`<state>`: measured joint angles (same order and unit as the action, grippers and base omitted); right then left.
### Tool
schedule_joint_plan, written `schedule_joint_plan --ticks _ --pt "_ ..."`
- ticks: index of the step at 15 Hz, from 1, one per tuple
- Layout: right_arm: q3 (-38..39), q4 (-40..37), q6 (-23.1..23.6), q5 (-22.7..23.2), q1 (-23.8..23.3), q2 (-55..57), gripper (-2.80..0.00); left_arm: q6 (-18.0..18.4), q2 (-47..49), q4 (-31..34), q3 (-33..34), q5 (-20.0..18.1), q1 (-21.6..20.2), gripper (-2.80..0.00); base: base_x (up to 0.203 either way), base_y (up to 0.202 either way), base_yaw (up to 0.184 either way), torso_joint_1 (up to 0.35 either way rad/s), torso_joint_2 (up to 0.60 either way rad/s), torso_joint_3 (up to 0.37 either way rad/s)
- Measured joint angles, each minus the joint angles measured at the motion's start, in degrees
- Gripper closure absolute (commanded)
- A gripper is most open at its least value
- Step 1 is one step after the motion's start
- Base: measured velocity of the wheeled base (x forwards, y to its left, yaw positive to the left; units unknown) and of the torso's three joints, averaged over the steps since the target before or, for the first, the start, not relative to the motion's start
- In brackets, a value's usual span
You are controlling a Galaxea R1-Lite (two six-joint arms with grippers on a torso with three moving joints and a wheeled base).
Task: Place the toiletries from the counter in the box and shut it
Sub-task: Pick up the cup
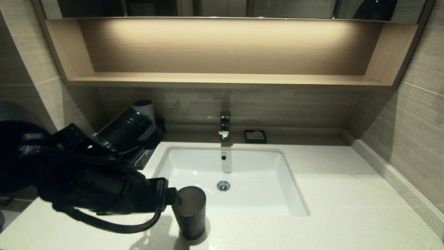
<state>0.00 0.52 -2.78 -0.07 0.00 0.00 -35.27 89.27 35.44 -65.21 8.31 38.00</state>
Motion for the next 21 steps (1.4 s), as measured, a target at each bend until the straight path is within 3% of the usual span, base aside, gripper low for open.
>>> schedule_joint_plan --ticks 3,7,10,13,16,21 --pt "0.0 0.0 0.0 0.0 0.0 0.0 0.0 1.7 -4.9 -8.2 8.1 0.1 0.0 -2.8 0.0 0.0 0.0 0.0 0.0 0.0" --pt "0.0 0.0 0.0 0.0 0.0 0.0 0.0 7.8 -9.8 -21.5 20.9 -0.4 0.0 -2.8 0.0 0.0 0.0 0.0 0.0 0.0" --pt "0.0 0.0 0.0 0.0 0.0 0.0 0.0 11.7 -12.2 -32.0 27.1 -4.0 0.0 -2.8 0.0 0.0 0.0 0.0 0.0 0.0" --pt "0.0 0.0 0.0 0.0 0.0 0.0 0.0 12.4 -14.8 -32.8 29.2 -9.0 0.0 -2.8 0.0 0.0 0.0 0.0 0.0 0.0" --pt "0.0 0.0 0.0 0.0 0.0 0.0 0.0 15.2 -15.8 -34.6 31.7 -10.2 -0.1 -2.8 0.0 0.0 0.0 0.0 0.0 0.0" --pt "0.0 0.0 0.0 0.0 0.0 0.0 0.0 15.8 -15.3 -44.7 37.5 -11.8 0.0 -2.8 0.0 0.0 0.0 0.0 0.0 0.0"
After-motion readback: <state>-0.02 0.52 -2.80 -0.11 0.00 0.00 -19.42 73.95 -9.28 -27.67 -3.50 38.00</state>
